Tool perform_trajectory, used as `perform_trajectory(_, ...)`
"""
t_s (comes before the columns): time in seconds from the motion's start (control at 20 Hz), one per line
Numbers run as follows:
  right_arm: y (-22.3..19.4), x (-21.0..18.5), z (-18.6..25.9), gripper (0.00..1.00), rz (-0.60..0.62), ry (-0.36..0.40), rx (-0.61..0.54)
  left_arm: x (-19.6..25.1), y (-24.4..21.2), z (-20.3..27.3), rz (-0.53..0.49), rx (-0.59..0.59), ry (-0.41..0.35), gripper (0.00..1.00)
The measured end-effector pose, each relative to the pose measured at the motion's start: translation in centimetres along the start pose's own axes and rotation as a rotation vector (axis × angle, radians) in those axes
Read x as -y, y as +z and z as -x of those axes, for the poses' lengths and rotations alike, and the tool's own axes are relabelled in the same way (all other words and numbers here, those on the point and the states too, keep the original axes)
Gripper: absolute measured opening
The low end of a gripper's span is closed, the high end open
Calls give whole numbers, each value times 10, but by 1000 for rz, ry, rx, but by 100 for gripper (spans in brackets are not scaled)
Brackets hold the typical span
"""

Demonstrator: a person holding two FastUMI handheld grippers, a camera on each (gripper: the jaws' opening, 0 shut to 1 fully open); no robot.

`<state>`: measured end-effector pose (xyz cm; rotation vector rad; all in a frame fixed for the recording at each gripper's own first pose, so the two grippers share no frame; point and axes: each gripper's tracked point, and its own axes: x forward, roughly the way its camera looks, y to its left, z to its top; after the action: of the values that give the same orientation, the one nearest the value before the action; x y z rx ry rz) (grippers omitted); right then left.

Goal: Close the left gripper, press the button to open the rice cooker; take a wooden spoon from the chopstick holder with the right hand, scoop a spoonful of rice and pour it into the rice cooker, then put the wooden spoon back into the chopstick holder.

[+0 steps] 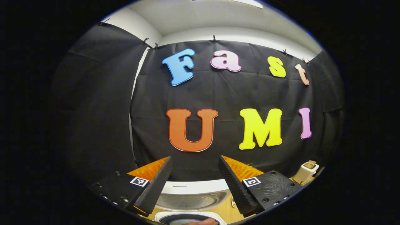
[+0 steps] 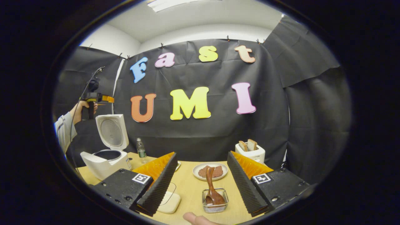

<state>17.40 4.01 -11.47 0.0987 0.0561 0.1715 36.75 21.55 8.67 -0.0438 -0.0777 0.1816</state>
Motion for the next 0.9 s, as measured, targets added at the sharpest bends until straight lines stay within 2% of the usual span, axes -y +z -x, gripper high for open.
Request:
perform_trajectory(0.15,-7,-2,-3,100,1,11,-18,-5,-12,-25,1,10,23,94)
perform_trajectory(0.3,-8,-1,-5,100,7,11,-19,-14,-42,-41,-46,-75,67,94)
perform_trajectory(0.35,-8,-1,-6,100,6,12,-18,-16,-48,-44,-47,-95,74,100)
perform_trajectory(0.4,-9,1,-5,100,5,8,-17,-19,-55,-47,-36,-127,76,94)
perform_trajectory(0.5,-9,2,-4,100,0,5,-17,-23,-73,-44,9,-209,86,94)
perform_trajectory(0.65,-7,2,0,100,-11,9,-10,-22,-75,-35,-27,-245,88,94)
perform_trajectory(0.9,-6,-12,20,100,-22,44,-19,-15,-76,-2,-27,-287,72,95)
